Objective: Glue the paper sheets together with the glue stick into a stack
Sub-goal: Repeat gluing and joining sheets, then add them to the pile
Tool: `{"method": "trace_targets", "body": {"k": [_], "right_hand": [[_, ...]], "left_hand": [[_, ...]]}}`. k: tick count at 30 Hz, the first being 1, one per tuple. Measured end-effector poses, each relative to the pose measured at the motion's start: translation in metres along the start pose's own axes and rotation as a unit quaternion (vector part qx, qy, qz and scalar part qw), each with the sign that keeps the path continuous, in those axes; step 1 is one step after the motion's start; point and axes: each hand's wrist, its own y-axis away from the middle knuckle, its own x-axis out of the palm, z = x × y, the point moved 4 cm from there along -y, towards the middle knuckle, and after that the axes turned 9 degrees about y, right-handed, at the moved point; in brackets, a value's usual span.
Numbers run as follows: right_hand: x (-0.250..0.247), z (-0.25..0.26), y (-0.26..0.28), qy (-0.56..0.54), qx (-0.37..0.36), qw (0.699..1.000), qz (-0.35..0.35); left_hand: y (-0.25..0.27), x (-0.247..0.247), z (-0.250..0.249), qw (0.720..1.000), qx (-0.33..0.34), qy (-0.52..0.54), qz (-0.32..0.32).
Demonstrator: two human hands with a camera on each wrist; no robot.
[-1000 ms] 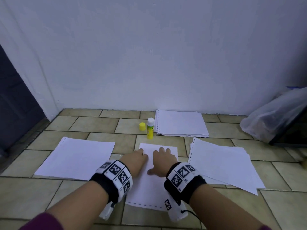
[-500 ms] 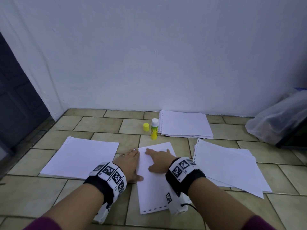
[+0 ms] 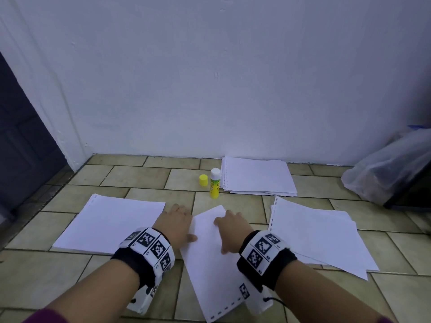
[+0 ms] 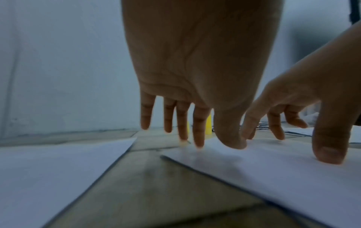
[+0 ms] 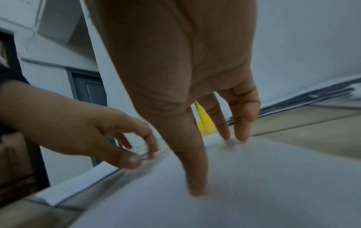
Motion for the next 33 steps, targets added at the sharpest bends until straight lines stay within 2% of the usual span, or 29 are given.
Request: {"method": "trace_targets", "body": {"k": [2,4,7,10,16,20,26,29,33], "right_hand": [[0.000,0.015,-0.003,-0.006,-0.015,1.000,-0.016],[0.002,0.027,-0.006,-0.033,0.004,0.999,-0.019],[0.004,0.038,-0.009,-0.082,0.041,0.996,-0.015],[0.001,0.048,-0.011,-0.099,0.050,0.993,-0.026],[-0.002,0.062,-0.024,-0.121,-0.049,0.991,0.016],[-0.004,0.044,-0.023,-0.152,-0.063,0.986,0.020],[0.018,-0.030,-0.005,-0.249,0.053,0.966,0.035],[0.031,-0.053,-0.002,-0.244,0.096,0.965,0.026],[0.023,-0.048,-0.001,-0.175,0.083,0.981,0.012]], "left_hand": [[0.002,0.012,-0.001,0.996,0.065,0.047,0.028],[0.006,0.019,0.002,0.992,0.097,0.064,0.058],[0.005,0.015,0.007,0.996,0.081,0.034,0.025],[0.005,0.015,0.009,0.998,0.064,0.000,0.021],[0.005,0.030,0.018,0.997,0.004,-0.012,0.076],[0.006,0.027,0.019,0.996,-0.026,0.007,0.083],[0.007,0.024,0.019,0.994,-0.036,0.018,0.103],[0.009,0.019,0.020,0.994,-0.028,0.016,0.106],[0.007,0.007,0.016,0.997,-0.029,-0.010,0.068]]}}
